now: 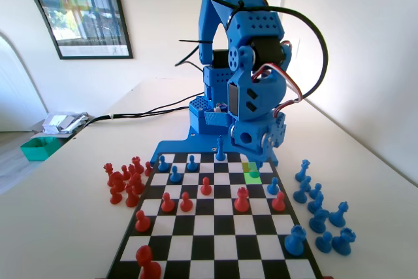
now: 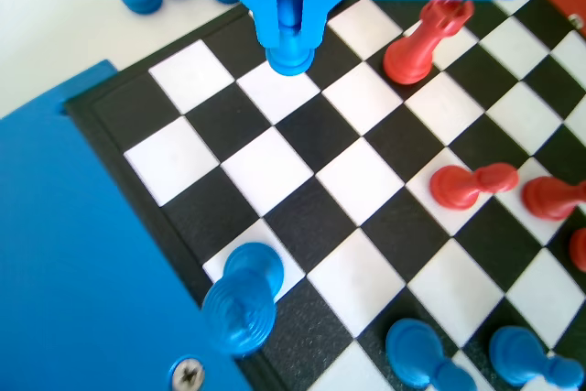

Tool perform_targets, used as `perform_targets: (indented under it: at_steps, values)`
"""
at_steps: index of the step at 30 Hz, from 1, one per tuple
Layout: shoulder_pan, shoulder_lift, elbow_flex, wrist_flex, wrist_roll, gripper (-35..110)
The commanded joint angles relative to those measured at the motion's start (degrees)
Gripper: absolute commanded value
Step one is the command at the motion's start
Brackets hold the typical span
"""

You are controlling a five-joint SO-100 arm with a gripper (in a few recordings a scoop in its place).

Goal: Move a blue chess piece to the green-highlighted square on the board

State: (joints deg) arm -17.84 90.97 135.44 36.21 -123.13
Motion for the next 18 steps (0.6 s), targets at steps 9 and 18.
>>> perform_targets:
  at_steps: [9,18]
  values:
    - [-1.23,0.26,2.46,-3.34,-1.32,1]
    - [-1.41,-0.7,3.43,-4.57,-1.93,1]
